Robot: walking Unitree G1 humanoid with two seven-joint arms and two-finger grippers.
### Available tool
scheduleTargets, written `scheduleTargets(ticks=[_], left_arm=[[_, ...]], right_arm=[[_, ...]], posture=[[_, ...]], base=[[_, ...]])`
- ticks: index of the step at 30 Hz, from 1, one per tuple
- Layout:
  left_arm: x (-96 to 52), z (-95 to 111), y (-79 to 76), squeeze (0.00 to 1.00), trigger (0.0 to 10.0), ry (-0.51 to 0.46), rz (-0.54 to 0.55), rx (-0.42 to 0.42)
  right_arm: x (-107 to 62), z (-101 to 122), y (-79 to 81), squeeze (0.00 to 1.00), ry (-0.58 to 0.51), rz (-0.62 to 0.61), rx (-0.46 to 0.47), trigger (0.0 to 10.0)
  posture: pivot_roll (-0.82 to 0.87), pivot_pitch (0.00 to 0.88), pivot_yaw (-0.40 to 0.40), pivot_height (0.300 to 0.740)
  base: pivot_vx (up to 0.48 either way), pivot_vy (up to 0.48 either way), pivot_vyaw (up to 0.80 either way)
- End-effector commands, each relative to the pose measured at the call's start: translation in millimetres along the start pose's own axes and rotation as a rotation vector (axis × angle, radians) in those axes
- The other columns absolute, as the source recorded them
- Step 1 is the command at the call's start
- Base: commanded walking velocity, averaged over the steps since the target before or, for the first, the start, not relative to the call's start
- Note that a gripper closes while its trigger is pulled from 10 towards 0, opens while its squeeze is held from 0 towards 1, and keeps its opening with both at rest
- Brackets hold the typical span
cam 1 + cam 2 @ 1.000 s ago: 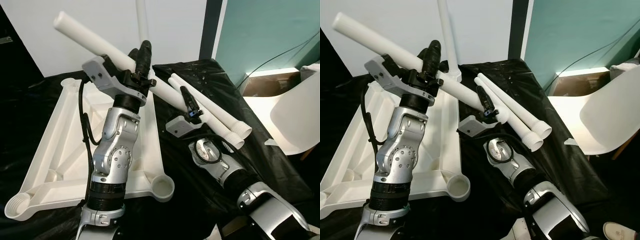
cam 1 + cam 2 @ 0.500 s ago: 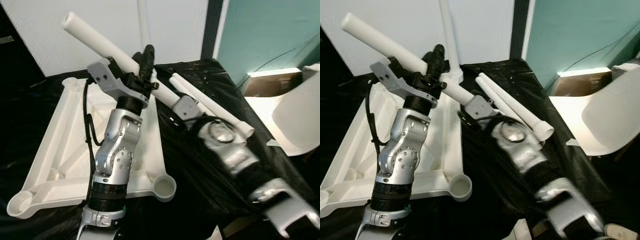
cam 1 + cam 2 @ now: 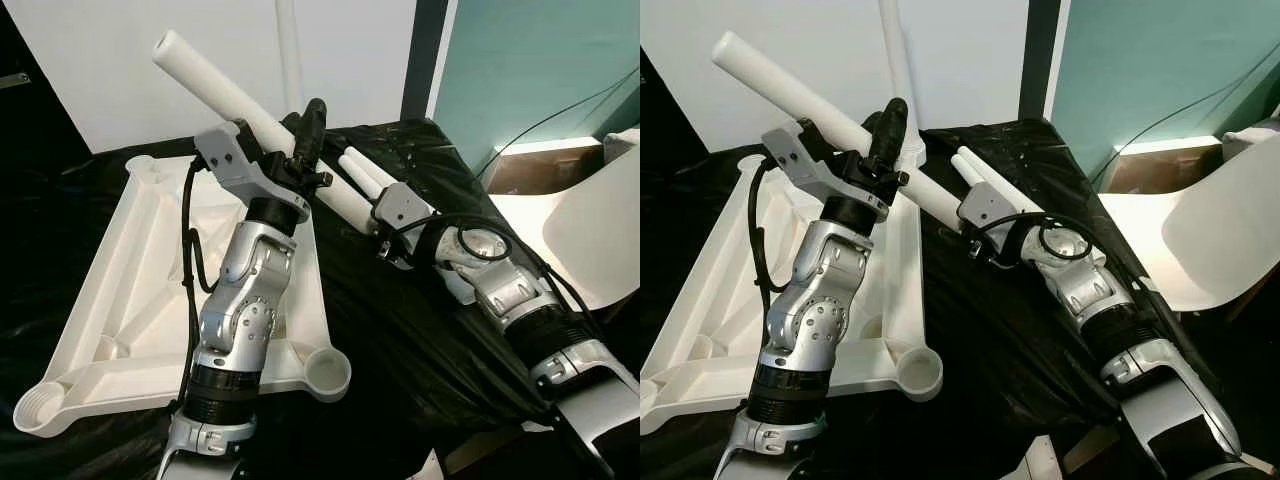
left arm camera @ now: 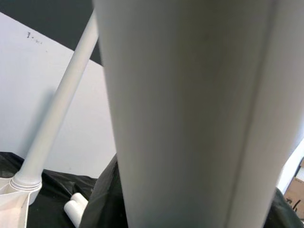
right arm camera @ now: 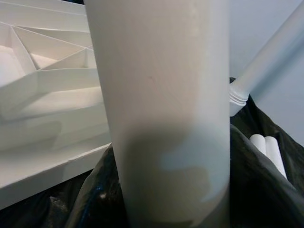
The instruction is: Building children table
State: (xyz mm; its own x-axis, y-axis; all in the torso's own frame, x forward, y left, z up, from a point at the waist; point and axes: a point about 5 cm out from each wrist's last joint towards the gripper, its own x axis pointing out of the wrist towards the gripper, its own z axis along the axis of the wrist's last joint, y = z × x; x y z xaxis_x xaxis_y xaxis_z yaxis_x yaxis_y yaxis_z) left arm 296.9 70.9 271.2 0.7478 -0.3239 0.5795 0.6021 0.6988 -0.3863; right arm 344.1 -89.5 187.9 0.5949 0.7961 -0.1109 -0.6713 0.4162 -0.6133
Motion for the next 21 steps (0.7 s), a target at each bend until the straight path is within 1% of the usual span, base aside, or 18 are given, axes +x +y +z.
scheduleTargets(ticks=[1,2,3,4,7,8,9,10,11,12,13,14,15,16,17,19,20,21], left_arm=[[6.0,16,-18.6,0.0,0.0,-0.094,-0.167,0.003],[5.9,16,-14.9,0.0,3.3,-0.096,-0.139,0.006],[5.9,16,-14.9,0.0,3.3,-0.096,-0.139,0.006],[6.1,17,-10.7,1.0,10.0,-0.103,-0.104,0.008],[7.5,20,-6.9,1.0,10.0,-0.116,-0.066,0.019],[7.5,20,-6.9,1.0,10.0,-0.116,-0.066,0.019],[8.9,20,-6.5,1.0,10.0,-0.112,-0.056,0.038],[8.9,20,-6.5,1.0,10.0,-0.112,-0.056,0.038],[10.5,20,-6.1,1.0,10.0,-0.107,-0.047,0.048],[10.5,20,-6.1,1.0,10.0,-0.107,-0.047,0.048],[11.9,20,-5.8,0.0,10.0,-0.103,-0.041,0.054],[13.0,19,-6.5,0.0,10.0,-0.1,-0.042,0.059],[13.0,19,-6.5,0.0,10.0,-0.1,-0.042,0.059],[13.4,19,-7.8,0.0,10.0,-0.098,-0.05,0.059],[13.5,19,-8.8,0.0,10.0,-0.097,-0.056,0.06],[13.5,19,-8.8,0.0,10.0,-0.097,-0.056,0.06],[13.5,18,-10.2,0.0,10.0,-0.095,-0.066,0.058],[13.0,17,-11.9,0.0,10.0,-0.093,-0.078,0.056]], right_arm=[[11.7,8,26.3,0.0,-0.04,0.174,0.014,0.0],[11.7,10,25.8,0.0,-0.041,0.18,0.027,0.0],[11.7,10,25.8,0.0,-0.041,0.18,0.027,0.0],[13.5,12,26.6,0.0,-0.041,0.159,0.037,0.0],[21.3,15,28.5,0.0,-0.049,0.063,0.051,0.0],[21.3,15,28.5,0.0,-0.049,0.063,0.051,0.0],[25.5,15,27.8,0.0,-0.045,-0.013,0.037,0.0],[25.5,15,27.8,0.0,-0.045,-0.013,0.037,0.0],[29.9,15,27.3,0.0,-0.037,-0.114,0.02,0.0],[29.9,15,27.3,0.0,-0.037,-0.114,0.02,0.0],[34.0,14,28.6,0.0,-0.027,-0.232,0.017,0.0],[36.5,11,30.7,0.0,-0.011,-0.359,0.006,0.0],[36.5,11,30.7,0.0,-0.011,-0.359,0.006,0.0],[37.1,8,33.6,0.0,0.001,-0.457,-0.009,0.0],[37.0,6,35.6,0.0,0.007,-0.511,-0.02,0.0],[37.0,6,35.6,0.0,0.007,-0.511,-0.02,0.0],[35.9,3,37.2,0.0,0.012,-0.568,-0.04,0.0],[35.7,1,41.0,0.0,0.005,-0.595,-0.067,0.0]], posture=[[0.08,0.0,0.037,0.74],[0.08,0.0,0.036,0.74],[0.08,0.0,0.036,0.74],[0.08,0.0,0.036,0.74],[0.08,0.0,0.038,0.74],[0.08,0.0,0.038,0.74],[0.08,0.0,0.038,0.74],[0.08,0.0,0.038,0.74],[0.07,0.0,0.04,0.74],[0.07,0.0,0.04,0.74],[0.07,0.0,0.041,0.74],[0.07,0.0,0.043,0.74],[0.07,0.0,0.043,0.74],[0.06,0.0,0.044,0.74],[0.06,0.0,0.044,0.74],[0.06,0.0,0.044,0.74],[0.06,0.0,0.045,0.74],[0.06,0.0,0.046,0.74]], base=[[0.0,0.0,0.0],[0.0,0.0,0.0],[0.0,0.0,0.0],[0.0,0.0,0.0],[0.0,0.0,0.0],[0.0,0.0,0.0],[0.0,0.0,0.0],[0.0,0.0,0.0],[0.0,0.0,0.0],[0.0,0.0,0.0],[0.0,0.0,0.0],[0.0,0.0,0.0],[0.0,0.0,0.0],[0.0,0.0,0.0],[0.0,0.0,0.0],[0.0,0.0,0.0],[0.0,0.0,0.0],[0.0,0.0,0.0]])
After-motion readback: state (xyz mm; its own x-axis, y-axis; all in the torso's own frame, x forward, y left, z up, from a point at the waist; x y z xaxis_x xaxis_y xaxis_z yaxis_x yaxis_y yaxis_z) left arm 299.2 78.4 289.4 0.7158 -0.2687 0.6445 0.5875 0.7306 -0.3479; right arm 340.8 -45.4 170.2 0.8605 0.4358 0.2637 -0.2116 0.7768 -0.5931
